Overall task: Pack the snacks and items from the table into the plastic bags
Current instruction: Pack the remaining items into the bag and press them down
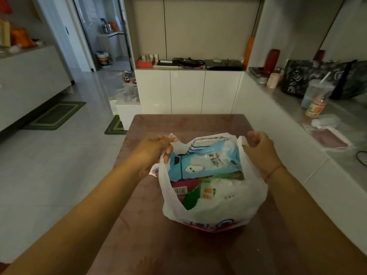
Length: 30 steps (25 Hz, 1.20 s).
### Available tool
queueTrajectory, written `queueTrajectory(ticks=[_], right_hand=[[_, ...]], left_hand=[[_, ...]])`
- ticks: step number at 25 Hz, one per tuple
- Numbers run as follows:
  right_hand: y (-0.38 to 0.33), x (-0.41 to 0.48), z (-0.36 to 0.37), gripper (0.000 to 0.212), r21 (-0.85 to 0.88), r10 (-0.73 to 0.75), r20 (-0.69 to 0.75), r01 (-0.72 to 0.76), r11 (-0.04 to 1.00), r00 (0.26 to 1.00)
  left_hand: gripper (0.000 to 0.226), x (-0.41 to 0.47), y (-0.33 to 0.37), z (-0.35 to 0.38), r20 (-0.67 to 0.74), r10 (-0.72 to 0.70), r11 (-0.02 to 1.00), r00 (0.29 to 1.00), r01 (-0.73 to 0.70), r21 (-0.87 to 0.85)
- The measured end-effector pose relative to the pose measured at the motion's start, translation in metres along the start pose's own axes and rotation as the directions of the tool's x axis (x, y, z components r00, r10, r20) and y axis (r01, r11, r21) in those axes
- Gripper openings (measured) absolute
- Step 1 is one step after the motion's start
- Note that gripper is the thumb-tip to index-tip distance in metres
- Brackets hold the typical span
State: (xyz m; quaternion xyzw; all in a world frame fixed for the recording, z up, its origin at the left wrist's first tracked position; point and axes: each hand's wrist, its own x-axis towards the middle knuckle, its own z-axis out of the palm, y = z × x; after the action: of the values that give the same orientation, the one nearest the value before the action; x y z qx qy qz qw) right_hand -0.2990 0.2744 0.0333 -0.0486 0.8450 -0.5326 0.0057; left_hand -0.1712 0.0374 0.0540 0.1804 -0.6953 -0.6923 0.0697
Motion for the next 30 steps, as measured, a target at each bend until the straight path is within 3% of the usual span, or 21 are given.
queueTrajectory(ticks=[2,4,7,11,13,17,20,22,25,27,30], right_hand=[[0.008,-0.015,-0.019,0.038,0.137,0.028,-0.076,-0.017,0.99,0.997],[0.01,-0.036,-0.025,0.027,0.252,0.032,-0.059,-0.016,0.968,0.998],[0.003,-0.047,-0.013,0.019,0.022,-0.143,0.111,0.141,0.99,0.984],[-0.031,-0.016,-0.021,0.029,0.098,-0.324,-0.092,0.332,0.938,0.942],[-0.041,-0.003,-0.021,0.029,0.109,-0.394,-0.079,0.401,0.91,0.916],[-0.016,-0.003,0.006,0.022,0.076,-0.328,-0.029,0.329,0.941,0.944],[0.023,-0.009,0.019,0.02,-0.154,-0.32,0.018,0.319,0.935,0.947],[0.048,-0.011,0.027,0.039,-0.405,-0.3,0.189,0.352,0.844,0.935],[0.068,-0.015,0.036,0.056,-0.566,-0.179,0.432,0.42,0.709,0.884],[0.074,-0.016,0.041,0.075,-0.582,-0.2,0.437,0.446,0.68,0.877],[0.079,-0.015,0.053,0.076,-0.633,-0.251,0.372,0.442,0.636,0.894]], left_hand=[[0.025,0.003,0.001,0.01,-0.028,0.015,1.0,1.0,-0.015,-0.001],[0.024,0.004,-0.001,0.019,-0.043,0.012,1.0,0.999,-0.013,-0.008],[0.024,0.001,0.003,0.027,-0.021,0.026,1.0,0.999,-0.026,0.002],[0.024,0.006,0.031,0.017,-0.101,0.119,0.992,0.988,-0.123,-0.027],[0.025,0.009,0.038,0.011,-0.147,0.168,0.981,0.975,-0.18,-0.075],[0.02,0.004,0.014,0.015,-0.168,0.102,0.993,0.981,-0.111,-0.043],[0.016,-0.005,-0.02,0.022,-0.191,0.097,0.979,0.977,-0.059,0.194],[0.036,-0.011,-0.052,0.031,-0.028,0.133,0.882,0.991,-0.106,0.459],[0.044,-0.016,-0.095,0.046,0.16,0.137,0.585,0.978,-0.21,0.783],[0.044,-0.011,-0.106,0.046,0.162,0.181,0.496,0.97,-0.232,0.836],[0.041,-0.001,-0.111,0.041,0.148,0.23,0.48,0.962,-0.245,0.843]])
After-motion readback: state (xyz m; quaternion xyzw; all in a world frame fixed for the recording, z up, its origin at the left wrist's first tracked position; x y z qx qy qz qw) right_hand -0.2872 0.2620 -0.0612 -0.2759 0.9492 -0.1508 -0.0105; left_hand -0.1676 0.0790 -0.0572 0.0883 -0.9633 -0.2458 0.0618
